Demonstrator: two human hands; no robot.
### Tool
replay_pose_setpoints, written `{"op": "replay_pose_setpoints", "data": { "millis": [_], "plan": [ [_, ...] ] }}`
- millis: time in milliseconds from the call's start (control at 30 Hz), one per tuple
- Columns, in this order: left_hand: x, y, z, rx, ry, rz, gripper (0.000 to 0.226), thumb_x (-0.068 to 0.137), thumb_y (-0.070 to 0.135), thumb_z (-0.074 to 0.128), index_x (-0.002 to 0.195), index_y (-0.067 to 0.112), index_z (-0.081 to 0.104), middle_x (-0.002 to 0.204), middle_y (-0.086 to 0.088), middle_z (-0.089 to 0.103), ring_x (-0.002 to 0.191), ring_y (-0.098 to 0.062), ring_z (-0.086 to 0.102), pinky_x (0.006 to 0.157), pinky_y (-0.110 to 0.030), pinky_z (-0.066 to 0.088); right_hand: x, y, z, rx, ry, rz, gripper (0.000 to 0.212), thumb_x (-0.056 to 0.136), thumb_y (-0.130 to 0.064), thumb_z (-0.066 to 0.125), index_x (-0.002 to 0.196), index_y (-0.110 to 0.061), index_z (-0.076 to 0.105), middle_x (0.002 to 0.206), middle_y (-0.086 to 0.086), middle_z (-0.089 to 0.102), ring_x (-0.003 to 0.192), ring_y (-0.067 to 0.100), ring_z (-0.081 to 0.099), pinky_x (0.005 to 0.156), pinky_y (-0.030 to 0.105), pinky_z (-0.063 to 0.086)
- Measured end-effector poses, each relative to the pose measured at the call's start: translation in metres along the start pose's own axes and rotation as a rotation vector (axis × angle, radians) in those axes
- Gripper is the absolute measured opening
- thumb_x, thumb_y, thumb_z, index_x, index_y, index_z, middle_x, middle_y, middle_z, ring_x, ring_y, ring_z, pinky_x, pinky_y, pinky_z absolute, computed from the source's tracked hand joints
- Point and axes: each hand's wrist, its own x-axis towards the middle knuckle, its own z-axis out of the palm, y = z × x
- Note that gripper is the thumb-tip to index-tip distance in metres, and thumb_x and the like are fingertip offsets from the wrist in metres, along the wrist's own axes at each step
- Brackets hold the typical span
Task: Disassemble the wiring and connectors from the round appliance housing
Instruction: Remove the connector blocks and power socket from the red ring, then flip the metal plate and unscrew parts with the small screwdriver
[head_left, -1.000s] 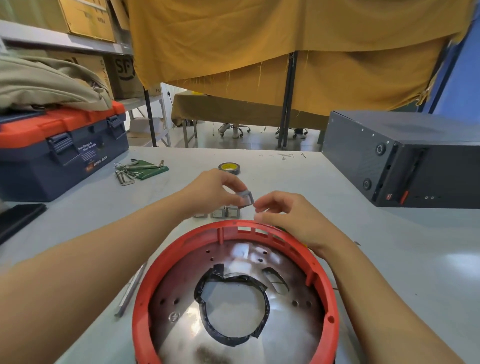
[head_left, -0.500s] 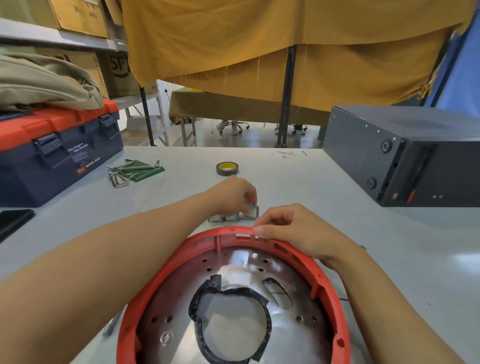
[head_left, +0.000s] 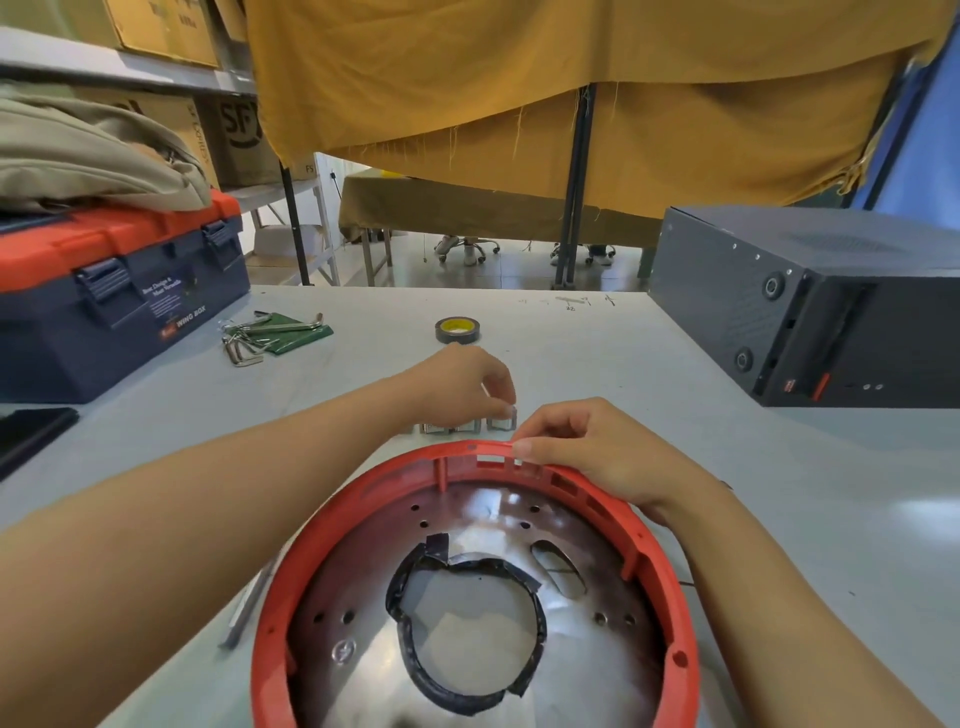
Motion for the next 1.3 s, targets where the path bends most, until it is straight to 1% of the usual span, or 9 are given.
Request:
{"op": "replay_pose_setpoints", "data": {
  "millis": [100, 200, 567, 733, 833, 900, 1100, 1233, 1300],
  "plan": [
    [-0.029, 0.008, -0.008, -0.069, -0.052, -0.023, 0.012, 0.087, 0.035, 0.062, 0.092, 0.027, 0.069, 0.085, 0.019, 0.064, 0.083, 0.000, 0.058, 0.069, -0.015, 0.041, -0.002, 0.000, 0.001, 0.026, -0.014, -0.003, 0.010, 0.088, -0.019, 0.066, 0.093, -0.014, 0.074, 0.070, 0.003, 0.070, 0.066, 0.009, 0.064, 0.067, 0.014, 0.051],
    [-0.059, 0.010, -0.014, -0.079, -0.029, -0.062, 0.017, 0.089, 0.037, 0.059, 0.095, 0.026, 0.071, 0.093, 0.012, 0.068, 0.087, -0.006, 0.059, 0.075, -0.020, 0.044, -0.003, -0.002, 0.002, 0.009, -0.015, 0.003, 0.008, 0.089, -0.021, 0.066, 0.092, -0.018, 0.073, 0.066, -0.001, 0.068, 0.066, 0.009, 0.063, 0.067, 0.015, 0.050],
    [-0.135, -0.007, -0.020, -0.053, 0.070, -0.273, 0.018, 0.082, 0.030, 0.069, 0.100, 0.027, 0.070, 0.086, 0.005, 0.066, 0.078, -0.010, 0.057, 0.065, -0.020, 0.040, -0.016, -0.010, 0.007, -0.151, 0.139, 0.022, 0.014, 0.086, -0.028, 0.068, 0.086, -0.015, 0.074, 0.080, 0.002, 0.074, 0.073, 0.008, 0.065, 0.075, 0.019, 0.051],
    [-0.145, -0.006, -0.010, -0.050, 0.242, -0.278, 0.018, 0.085, 0.024, 0.067, 0.101, 0.019, 0.072, 0.087, -0.002, 0.067, 0.074, -0.013, 0.054, 0.062, -0.022, 0.035, -0.034, -0.008, 0.009, 0.028, 0.280, 0.051, 0.027, 0.094, -0.037, 0.056, 0.094, -0.015, 0.074, 0.094, 0.001, 0.074, 0.084, 0.008, 0.067, 0.068, 0.011, 0.049],
    [-0.149, -0.007, -0.009, -0.120, 0.345, -0.290, 0.016, 0.085, 0.021, 0.067, 0.099, 0.018, 0.074, 0.085, -0.004, 0.068, 0.076, -0.015, 0.055, 0.062, -0.023, 0.034, -0.047, -0.002, 0.007, 0.125, 0.350, 0.067, 0.034, 0.096, -0.043, 0.049, 0.101, -0.019, 0.072, 0.102, 0.000, 0.073, 0.099, 0.015, 0.067, 0.090, 0.028, 0.049],
    [-0.151, -0.007, -0.010, -0.189, 0.432, -0.288, 0.013, 0.084, 0.019, 0.067, 0.094, 0.018, 0.074, 0.080, -0.002, 0.068, 0.071, -0.013, 0.056, 0.059, -0.023, 0.036, -0.056, -0.001, 0.005, 0.250, 0.364, 0.069, 0.037, 0.096, -0.046, 0.049, 0.104, -0.017, 0.072, 0.103, 0.005, 0.074, 0.099, 0.021, 0.068, 0.093, 0.037, 0.049],
    [-0.151, -0.006, -0.007, -0.420, 0.679, -0.307, 0.009, 0.083, 0.015, 0.065, 0.084, 0.021, 0.072, 0.059, 0.001, 0.062, 0.052, -0.011, 0.053, 0.055, -0.023, 0.041, -0.074, -0.021, 0.000, 0.520, 0.341, 0.055, 0.034, 0.094, -0.044, 0.054, 0.099, -0.020, 0.077, 0.107, 0.006, 0.072, 0.096, 0.019, 0.068, 0.091, 0.036, 0.052],
    [-0.150, -0.003, -0.004, -0.586, 0.768, -0.318, 0.010, 0.083, 0.015, 0.065, 0.081, 0.024, 0.069, 0.066, 0.000, 0.066, 0.059, -0.017, 0.057, 0.061, -0.027, 0.046, -0.087, -0.043, -0.002, 0.621, 0.312, -0.064, 0.030, 0.092, -0.035, 0.055, 0.088, -0.017, 0.079, 0.079, 0.004, 0.075, 0.066, 0.014, 0.070, 0.059, 0.024, 0.056],
    [-0.150, 0.002, -0.004, -0.690, 0.791, -0.319, 0.010, 0.084, 0.014, 0.066, 0.082, 0.023, 0.068, 0.073, -0.001, 0.067, 0.064, -0.017, 0.059, 0.063, -0.030, 0.048, -0.092, -0.058, -0.004, 0.592, 0.298, -0.152, 0.029, 0.084, -0.036, 0.061, 0.089, -0.013, 0.078, 0.082, 0.008, 0.074, 0.065, 0.017, 0.069, 0.060, 0.027, 0.057]
  ]
}}
